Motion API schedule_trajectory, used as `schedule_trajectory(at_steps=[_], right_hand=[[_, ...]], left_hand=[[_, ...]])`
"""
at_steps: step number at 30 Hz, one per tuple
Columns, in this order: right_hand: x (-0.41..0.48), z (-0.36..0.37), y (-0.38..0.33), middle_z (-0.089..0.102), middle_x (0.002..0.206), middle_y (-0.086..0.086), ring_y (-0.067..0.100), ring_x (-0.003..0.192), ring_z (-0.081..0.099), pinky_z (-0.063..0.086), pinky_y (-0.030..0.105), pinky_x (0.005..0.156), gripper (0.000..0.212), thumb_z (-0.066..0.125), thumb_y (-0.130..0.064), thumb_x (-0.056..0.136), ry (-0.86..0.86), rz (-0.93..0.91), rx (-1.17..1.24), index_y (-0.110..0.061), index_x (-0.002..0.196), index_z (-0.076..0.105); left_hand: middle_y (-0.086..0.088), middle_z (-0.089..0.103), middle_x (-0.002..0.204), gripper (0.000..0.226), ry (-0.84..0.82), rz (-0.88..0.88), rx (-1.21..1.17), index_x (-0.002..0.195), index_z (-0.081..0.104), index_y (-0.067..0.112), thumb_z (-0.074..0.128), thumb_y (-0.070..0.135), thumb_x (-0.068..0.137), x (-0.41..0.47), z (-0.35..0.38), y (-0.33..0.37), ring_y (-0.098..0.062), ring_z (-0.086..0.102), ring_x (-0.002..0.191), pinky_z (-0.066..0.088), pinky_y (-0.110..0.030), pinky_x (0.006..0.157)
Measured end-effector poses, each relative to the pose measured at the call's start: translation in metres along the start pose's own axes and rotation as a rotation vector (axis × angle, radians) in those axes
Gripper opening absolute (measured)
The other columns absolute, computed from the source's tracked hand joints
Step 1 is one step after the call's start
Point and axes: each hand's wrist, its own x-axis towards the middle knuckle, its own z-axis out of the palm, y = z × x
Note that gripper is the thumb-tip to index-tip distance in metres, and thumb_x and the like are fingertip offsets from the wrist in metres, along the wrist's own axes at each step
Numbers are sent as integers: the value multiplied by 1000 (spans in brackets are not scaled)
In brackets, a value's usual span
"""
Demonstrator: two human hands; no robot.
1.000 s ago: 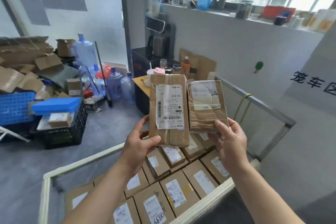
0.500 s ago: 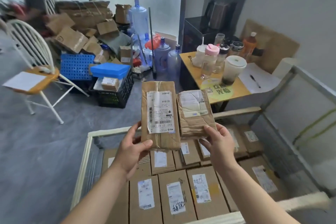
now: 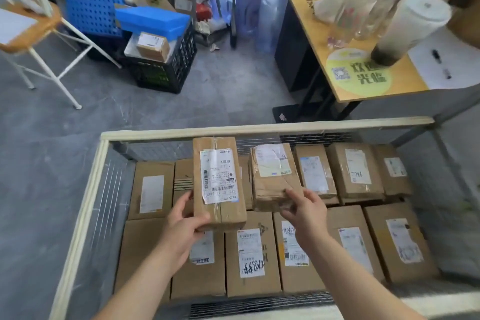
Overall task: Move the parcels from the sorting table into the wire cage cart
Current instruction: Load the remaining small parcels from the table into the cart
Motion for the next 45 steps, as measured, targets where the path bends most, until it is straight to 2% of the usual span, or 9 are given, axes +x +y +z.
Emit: schedule_trajectory(at_steps=[4, 15, 19, 22, 25, 31, 34, 40, 45], right_hand=[[38, 18, 32, 67, 108, 11, 26, 97, 69, 60, 45, 87, 29, 77, -12, 87, 20, 37, -28, -15, 111, 60], [121, 65, 81, 67, 102, 0, 17, 93, 64, 60, 43, 82, 22, 77, -20, 87, 42, 26, -106, -24, 99, 59], [138, 69, 85, 69, 104, -1, 19, 96, 66, 58, 39, 73, 19, 73, -32, 90, 55, -26, -228, -29, 105, 60], [150, 67, 85, 71, 105, -1, 23, 98, 67, 58, 51, 87, 19, 67, -37, 94, 58, -63, -366, -31, 112, 61], [154, 64, 87, 73, 101, -3, 24, 93, 70, 61, 53, 82, 13, 63, -33, 97, 34, -79, -412, -34, 110, 63], [151, 63, 99, 74, 98, -4, 21, 92, 70, 61, 47, 81, 11, 61, -29, 97, 1, -91, -474, -33, 106, 67], [148, 60, 103, 74, 94, -5, 21, 87, 71, 63, 36, 64, 11, 61, -25, 97, 4, -50, -447, -33, 96, 67], [153, 48, 103, 74, 98, -4, 22, 91, 71, 62, 46, 80, 11, 60, -24, 98, 63, -41, -423, -31, 104, 67], [139, 39, 93, 60, 138, 6, 25, 115, 64, 56, 51, 96, 59, 61, -26, 99, 74, -27, -433, -22, 154, 39]], left_hand=[[-6, 63, 131, 79, 27, -61, -6, 153, 33, 29, 64, -4, 90, 45, -3, -29, -29, 61, 118, 42, -60, 108], [-4, 69, 122, 76, 61, -134, 37, 151, 36, 30, 64, -4, 90, 148, -14, -66, -27, 72, 103, 55, -53, 93], [-4, 64, 131, 78, 63, -150, 69, 153, 33, 33, 66, -1, 91, 172, -7, -69, -28, 63, 116, 39, -59, 109], [-2, 64, 129, 78, 49, -171, 82, 153, 32, 34, 64, -2, 92, 184, -1, -72, -25, 62, 116, 38, -57, 111], [-6, 63, 132, 79, 53, -185, 98, 155, 30, 33, 61, -6, 93, 192, 2, -79, -26, 61, 117, 40, -55, 110], [-2, 66, 122, 79, 86, -176, 143, 155, 33, 34, 57, -9, 93, 199, -1, -83, -21, 65, 108, 50, -36, 87], [5, 66, 114, 78, 81, -173, 173, 154, 32, 34, 56, -9, 94, 198, -4, -81, -19, 65, 106, 49, -33, 83], [2, 63, 129, 80, 11, -161, 239, 155, 31, 35, 59, -8, 93, 205, 6, -81, -19, 65, 108, 52, -31, 81], [8, 65, 127, 71, 2, -118, 398, 153, 36, 32, 60, 0, 95, 200, 9, -82, -19, 62, 112, 49, -42, 102]])
